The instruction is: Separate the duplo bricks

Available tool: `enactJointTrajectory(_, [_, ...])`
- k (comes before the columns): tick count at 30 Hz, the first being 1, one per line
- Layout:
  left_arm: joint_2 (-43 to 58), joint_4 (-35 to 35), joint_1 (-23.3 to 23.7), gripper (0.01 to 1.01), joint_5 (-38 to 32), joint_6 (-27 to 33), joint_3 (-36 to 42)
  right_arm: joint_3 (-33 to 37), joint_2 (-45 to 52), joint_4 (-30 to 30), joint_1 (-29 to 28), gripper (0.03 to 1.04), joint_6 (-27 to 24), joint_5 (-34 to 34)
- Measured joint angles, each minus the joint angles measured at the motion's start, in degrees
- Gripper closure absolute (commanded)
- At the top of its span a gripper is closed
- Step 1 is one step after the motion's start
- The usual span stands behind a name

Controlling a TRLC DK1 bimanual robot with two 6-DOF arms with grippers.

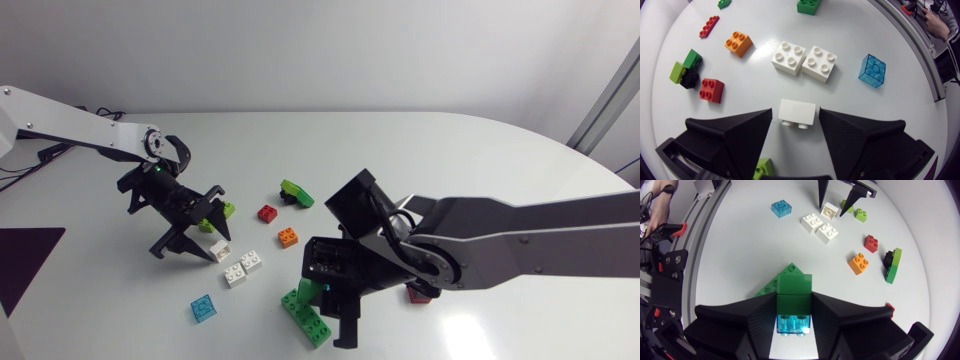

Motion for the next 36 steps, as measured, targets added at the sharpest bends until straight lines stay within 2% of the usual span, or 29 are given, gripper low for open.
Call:
enactJointTrajectory(12, [-2.62, 0.76, -1.44, 0.813, -1.01, -0.02, -0.52, 0.0, -0.02, 0.0, -0.07, 0.76, -0.02, 0.0])
enactJointTrajectory(17, [-10.75, 7.91, -3.65, 0.816, -8.5, -0.02, -2.99, -0.72, -1.33, 0.07, -0.17, 0.76, -0.02, 0.0])
enactJointTrajectory(23, [-18.36, 19.56, -8.39, 0.816, -19.08, 0.0, -12.44, -3.67, -4.74, 0.74, -0.81, 0.76, -0.02, -0.02])
enactJointTrajectory(30, [-21.97, 30.21, -16.5, 0.816, -29.33, 0.07, -22.82, -7.58, -10.69, 0.98, -1.6, 0.76, -0.04, -0.02])
enactJointTrajectory(36, [-22.25, 35.78, -21.55, 0.816, -36.83, 0.35, -26.18, -11.15, -15.17, 1.16, -2.05, 0.76, -0.04, -0.02])
